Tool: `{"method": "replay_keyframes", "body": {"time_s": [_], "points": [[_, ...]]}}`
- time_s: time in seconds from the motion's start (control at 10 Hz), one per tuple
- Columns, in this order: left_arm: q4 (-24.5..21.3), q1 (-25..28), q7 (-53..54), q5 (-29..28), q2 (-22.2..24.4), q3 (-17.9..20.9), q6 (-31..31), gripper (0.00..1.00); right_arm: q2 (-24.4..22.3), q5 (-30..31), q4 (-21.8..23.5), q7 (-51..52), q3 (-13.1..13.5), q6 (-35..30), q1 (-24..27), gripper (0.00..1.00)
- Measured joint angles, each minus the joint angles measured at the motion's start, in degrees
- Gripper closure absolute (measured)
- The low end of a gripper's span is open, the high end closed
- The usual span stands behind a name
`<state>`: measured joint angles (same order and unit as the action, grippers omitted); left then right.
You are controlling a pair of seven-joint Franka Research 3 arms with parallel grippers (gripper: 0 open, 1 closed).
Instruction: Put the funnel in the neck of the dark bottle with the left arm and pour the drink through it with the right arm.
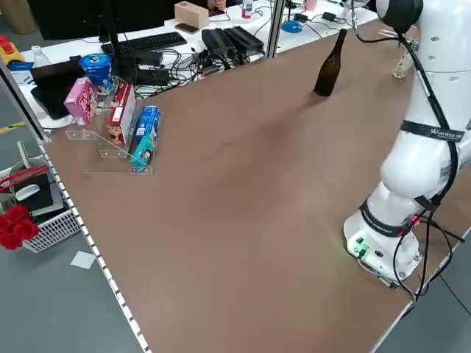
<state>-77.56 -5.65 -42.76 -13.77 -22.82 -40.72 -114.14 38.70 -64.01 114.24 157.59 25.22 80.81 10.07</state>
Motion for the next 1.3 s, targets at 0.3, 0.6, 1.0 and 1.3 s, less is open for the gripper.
{"method": "replay_keyframes", "body": {"time_s": [0.3, 0.6, 1.0, 1.3], "points": [[-0.85, -0.24, 0.00, 0.00, -0.82, -0.07, 0.00, 0.96, 3.59, -3.12, -0.15, 1.36, -0.32, -2.19, -0.15, 0.00], [-0.86, -0.53, 0.00, 0.00, -1.77, -0.11, -0.07, 0.96, 5.09, -4.07, -0.52, 1.63, -1.08, -3.47, -0.51, 0.00], [-0.87, -1.11, -0.01, 0.00, -2.26, -0.17, -0.10, 0.96, 6.06, -6.73, -0.62, 2.19, -2.69, -5.02, -2.24, 0.00], [-0.86, -1.10, -0.02, 0.00, -2.26, -0.17, -0.10, 0.96, 6.89, -8.00, -0.72, 2.70, -3.47, -5.08, -2.46, 0.00]]}}
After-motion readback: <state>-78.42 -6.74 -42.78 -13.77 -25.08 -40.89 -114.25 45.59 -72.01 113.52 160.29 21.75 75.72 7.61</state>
